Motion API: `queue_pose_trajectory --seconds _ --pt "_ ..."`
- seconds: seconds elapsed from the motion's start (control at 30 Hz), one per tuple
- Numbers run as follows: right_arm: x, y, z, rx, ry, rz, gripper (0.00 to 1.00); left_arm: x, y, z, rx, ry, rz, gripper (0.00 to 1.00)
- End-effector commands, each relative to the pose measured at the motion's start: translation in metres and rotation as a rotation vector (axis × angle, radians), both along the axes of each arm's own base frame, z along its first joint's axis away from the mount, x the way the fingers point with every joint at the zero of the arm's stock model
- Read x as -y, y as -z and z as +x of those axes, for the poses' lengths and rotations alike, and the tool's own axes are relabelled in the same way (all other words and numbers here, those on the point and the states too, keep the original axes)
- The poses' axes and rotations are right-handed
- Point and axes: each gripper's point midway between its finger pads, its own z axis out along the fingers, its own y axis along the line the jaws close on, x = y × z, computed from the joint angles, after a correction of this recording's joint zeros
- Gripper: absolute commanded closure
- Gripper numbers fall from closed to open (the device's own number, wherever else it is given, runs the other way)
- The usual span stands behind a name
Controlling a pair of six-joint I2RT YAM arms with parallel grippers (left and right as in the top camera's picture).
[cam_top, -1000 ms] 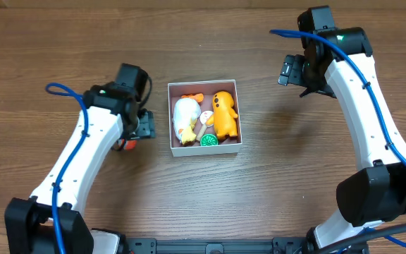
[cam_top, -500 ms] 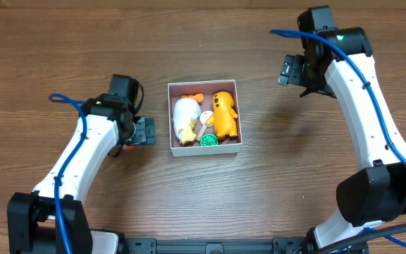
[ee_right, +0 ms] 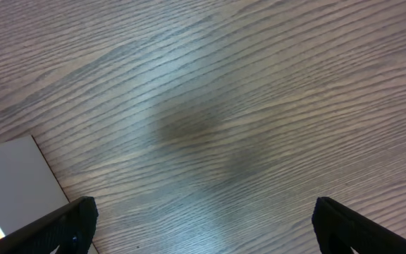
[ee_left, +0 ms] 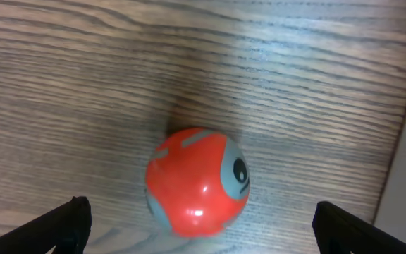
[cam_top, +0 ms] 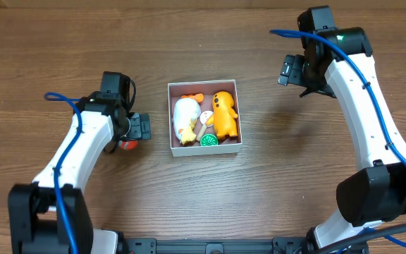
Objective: Pack container
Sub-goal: 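Close the left gripper on the red ball and lift it, then carry the red ball into the box and release it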
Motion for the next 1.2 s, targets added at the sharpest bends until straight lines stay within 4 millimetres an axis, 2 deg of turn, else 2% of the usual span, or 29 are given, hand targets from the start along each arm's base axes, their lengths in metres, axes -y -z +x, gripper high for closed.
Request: queue_pose_trajectory --seconds 0.0,0.1,0.17,0.23,0.3,0.4,0.47,0.63,0.8,0.9,1.0,1.1,1.17 --pt "0.002 -0.017 0.002 0.052 0.004 -0.004 0.00 0.002 0.021 -0.002 -0.059 0.026 -0.006 0.00" --pt "0.002 -0.017 0.002 0.052 0.004 -0.004 0.00 0.002 0.032 -0.003 -0.090 0.026 -0.005 0.01" --pt "0.002 -0.017 0.002 0.052 0.004 -0.004 0.00 0.002 0.036 -0.004 -0.103 0.026 -0.003 0.11" --pt "0.002 -0.017 0.002 0.052 0.004 -0.004 0.00 0.002 0.037 -0.005 -0.109 0.026 -0.003 0.37" --pt "0.002 -0.017 0.002 0.052 0.004 -0.004 0.00 0.002 0.037 -0.005 -0.110 0.026 -0.003 0.55" --pt "0.002 -0.017 0.002 0.052 0.004 -0.004 0.00 0.002 0.037 -0.006 -0.112 0.026 -0.003 0.73" --pt "0.002 -0.017 0.002 0.052 0.004 -0.004 0.00 0.002 0.037 -0.005 -0.111 0.026 -0.003 0.96" --pt "0.002 -0.017 0.002 0.052 0.004 -0.004 0.00 0.002 0.024 -0.002 -0.120 0.026 -0.002 0.96" --pt "0.002 -0.017 0.002 0.052 0.004 -0.004 0.00 0.008 -0.023 0.016 -0.106 0.031 -0.024 0.96" --pt "0.002 -0.017 0.002 0.052 0.004 -0.004 0.00 0.031 -0.059 0.031 -0.057 0.061 -0.148 0.96" --pt "0.002 -0.017 0.002 0.052 0.004 -0.004 0.00 0.076 -0.112 0.048 0.057 0.192 -0.360 0.96" --pt "0.002 -0.017 0.002 0.052 0.004 -0.004 0.00 0.108 -0.155 0.051 0.155 0.302 -0.473 0.96" --pt "0.002 -0.017 0.002 0.052 0.004 -0.004 0.00 0.124 -0.171 0.047 0.196 0.366 -0.473 0.96"
